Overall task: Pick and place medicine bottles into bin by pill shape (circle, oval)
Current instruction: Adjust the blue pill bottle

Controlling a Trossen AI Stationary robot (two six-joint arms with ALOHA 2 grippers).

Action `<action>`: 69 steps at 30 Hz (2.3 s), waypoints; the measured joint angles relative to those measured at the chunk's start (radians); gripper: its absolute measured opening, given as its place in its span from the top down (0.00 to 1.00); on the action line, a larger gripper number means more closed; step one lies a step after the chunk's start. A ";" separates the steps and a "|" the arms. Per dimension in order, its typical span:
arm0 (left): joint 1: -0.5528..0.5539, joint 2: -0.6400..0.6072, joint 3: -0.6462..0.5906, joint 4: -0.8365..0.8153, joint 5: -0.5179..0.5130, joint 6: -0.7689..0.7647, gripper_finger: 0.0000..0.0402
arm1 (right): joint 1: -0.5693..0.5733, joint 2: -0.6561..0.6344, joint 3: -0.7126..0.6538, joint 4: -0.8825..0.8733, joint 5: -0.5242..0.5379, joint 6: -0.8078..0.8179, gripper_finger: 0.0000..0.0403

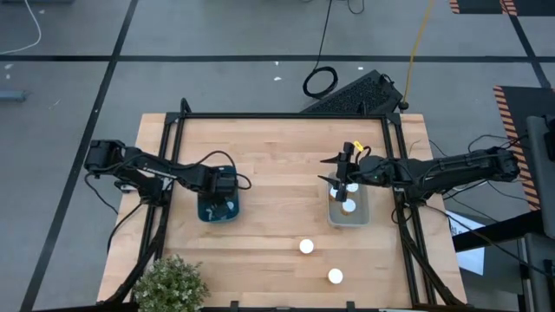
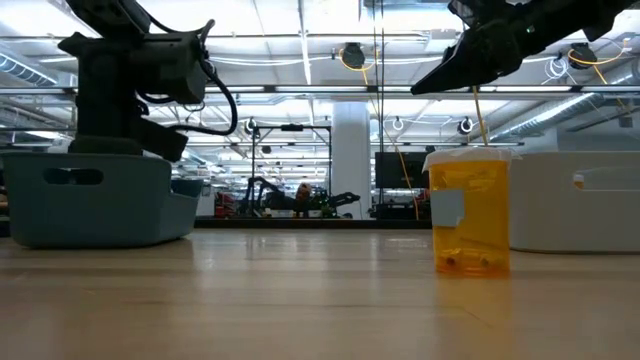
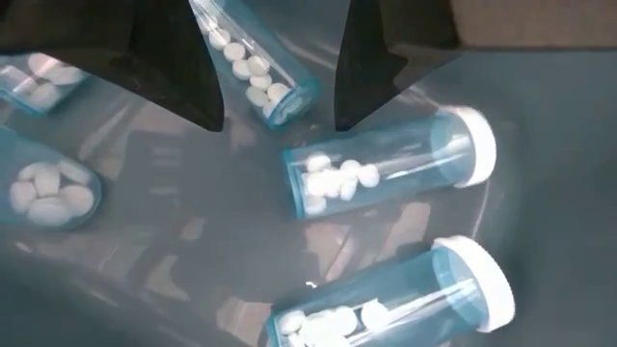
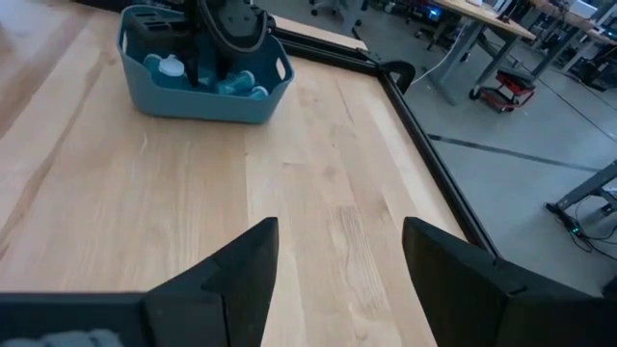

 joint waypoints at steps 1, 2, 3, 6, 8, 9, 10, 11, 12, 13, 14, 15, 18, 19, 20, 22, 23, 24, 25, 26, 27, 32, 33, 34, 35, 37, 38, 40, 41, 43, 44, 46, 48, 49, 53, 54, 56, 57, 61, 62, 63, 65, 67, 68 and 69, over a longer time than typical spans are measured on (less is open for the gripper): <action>0.000 0.000 0.000 0.000 -0.002 0.002 0.50 | 0.000 0.000 0.000 0.000 0.000 0.000 0.47; 0.000 0.000 0.000 0.000 -0.003 0.006 0.50 | 0.000 0.000 0.000 0.000 0.000 0.000 0.47; 0.000 0.000 0.000 0.000 -0.006 0.010 0.50 | 0.000 0.000 0.000 0.002 0.000 0.001 0.47; 0.000 0.000 0.000 0.000 -0.007 0.016 0.50 | 0.000 0.000 0.000 0.002 0.000 0.002 0.47; 0.000 0.000 0.000 -0.001 -0.008 0.016 0.50 | 0.000 0.000 0.000 0.002 0.000 0.002 0.47; 0.000 0.000 0.000 -0.001 -0.007 0.019 0.50 | 0.000 0.000 0.000 0.002 0.000 0.002 0.47; 0.000 0.000 0.000 -0.001 -0.008 0.022 0.50 | 0.000 0.000 0.000 0.002 0.000 0.002 0.47; 0.000 0.000 0.000 -0.001 -0.008 0.024 0.50 | 0.000 0.000 0.000 0.002 0.000 0.002 0.47; 0.000 0.000 0.000 -0.001 -0.008 0.026 0.50 | 0.000 0.000 0.000 0.002 0.000 0.002 0.47; 0.000 0.000 0.000 -0.002 -0.007 0.030 0.50 | 0.000 0.000 0.000 0.002 0.000 0.002 0.47; 0.000 0.000 0.000 -0.002 -0.007 0.038 0.51 | 0.000 0.000 0.000 0.002 0.000 0.002 0.47; 0.000 0.000 0.000 -0.002 -0.007 0.046 0.53 | 0.000 0.000 0.000 0.002 0.000 0.002 0.47; 0.000 0.000 0.000 -0.002 -0.005 0.057 0.59 | 0.000 0.000 0.000 0.002 0.000 0.002 0.47; 0.000 0.000 0.000 -0.002 -0.001 0.061 0.61 | 0.000 0.000 0.000 0.002 0.000 0.002 0.47; 0.000 0.000 0.000 -0.002 0.001 0.063 0.63 | 0.000 0.000 0.000 0.002 -0.001 0.002 0.47; 0.000 0.000 0.000 -0.001 0.004 0.070 0.67 | 0.000 0.000 0.000 0.002 -0.001 0.002 0.47; 0.000 0.000 0.000 -0.001 0.007 0.071 0.69 | 0.000 0.000 0.000 0.002 -0.001 0.002 0.47; 0.000 0.000 0.000 -0.001 0.008 0.074 0.71 | 0.000 0.000 0.000 0.002 -0.001 0.002 0.47; 0.000 0.000 0.000 -0.002 0.009 0.077 0.72 | 0.000 0.000 0.000 0.002 -0.001 0.002 0.47; 0.000 0.000 0.000 -0.002 0.009 0.082 0.74 | 0.000 0.000 0.000 0.002 -0.001 0.002 0.47; 0.000 0.000 0.000 -0.002 0.010 0.086 0.76 | 0.000 0.000 0.000 0.002 -0.001 0.002 0.47; 0.000 0.000 0.000 -0.007 0.010 0.097 0.84 | 0.000 0.000 0.000 0.002 -0.001 0.002 0.47; 0.000 0.000 0.000 -0.009 0.010 0.097 0.85 | 0.000 0.000 0.000 0.002 -0.001 0.002 0.47; 0.000 0.000 0.000 -0.010 0.010 0.099 0.87 | 0.000 0.000 0.000 0.001 -0.001 0.002 0.47; 0.000 0.000 0.000 -0.010 0.011 0.102 0.88 | 0.000 0.000 0.000 0.001 -0.001 0.002 0.47; 0.000 0.000 0.000 -0.010 0.011 0.115 0.91 | 0.000 0.000 0.000 0.001 -0.001 0.002 0.47; 0.000 0.000 0.000 -0.010 0.011 0.124 0.92 | 0.000 0.000 0.000 0.001 -0.001 0.002 0.47; 0.000 0.000 0.000 -0.010 0.011 0.149 0.95 | 0.000 0.000 0.000 0.001 -0.001 0.002 0.47; 0.000 0.000 0.000 -0.012 0.011 0.162 0.96 | 0.000 0.000 0.000 0.001 -0.001 0.002 0.47; 0.002 0.000 0.013 -0.042 0.011 0.201 0.97 | 0.000 0.000 0.000 0.001 -0.001 0.002 0.47; 0.004 -0.001 0.025 -0.063 0.011 0.227 0.97 | 0.000 0.000 0.000 0.001 -0.001 0.003 0.47; 0.006 -0.001 0.058 -0.115 0.004 0.271 0.97 | 0.000 0.000 0.000 0.001 -0.001 0.006 0.47; 0.006 -0.001 0.095 -0.173 -0.030 0.328 0.96 | 0.000 0.000 0.000 0.001 -0.001 0.010 0.47; 0.006 -0.001 0.113 -0.194 -0.048 0.359 0.95 | 0.000 0.000 0.000 0.001 -0.001 0.010 0.47; 0.006 -0.002 0.140 -0.218 -0.169 0.506 0.85 | 0.000 0.000 0.000 -0.003 -0.001 0.010 0.47; 0.006 -0.002 0.140 -0.213 -0.195 0.549 0.81 | 0.000 0.000 0.000 -0.008 -0.001 0.010 0.47; 0.006 -0.002 0.140 -0.212 -0.220 0.627 0.73 | 0.000 0.000 0.000 -0.017 -0.001 0.010 0.47; 0.006 -0.002 0.140 -0.209 -0.221 0.665 0.69 | 0.000 0.000 0.000 -0.020 -0.001 0.010 0.47; 0.006 -0.002 0.140 -0.167 -0.210 0.773 0.54 | 0.000 0.000 0.000 -0.033 -0.001 0.010 0.47; 0.005 -0.002 0.140 -0.162 -0.209 0.785 0.51 | 0.000 0.000 0.000 -0.035 -0.001 0.010 0.47; 0.003 -0.002 0.138 -0.157 -0.213 0.793 0.49 | 0.000 0.000 0.000 -0.035 -0.001 0.011 0.47; 0.001 -0.002 0.126 -0.140 -0.222 0.812 0.46 | 0.000 0.000 0.000 -0.036 -0.001 0.014 0.47; -0.004 -0.001 0.107 -0.120 -0.223 0.836 0.45 | 0.000 0.000 0.000 -0.036 -0.001 0.014 0.47; -0.006 -0.001 0.100 -0.116 -0.223 0.847 0.45 | 0.000 0.000 0.000 -0.036 -0.001 0.013 0.47; -0.009 -0.001 0.092 -0.112 -0.223 0.857 0.46 | 0.000 0.000 0.000 -0.036 -0.001 0.013 0.47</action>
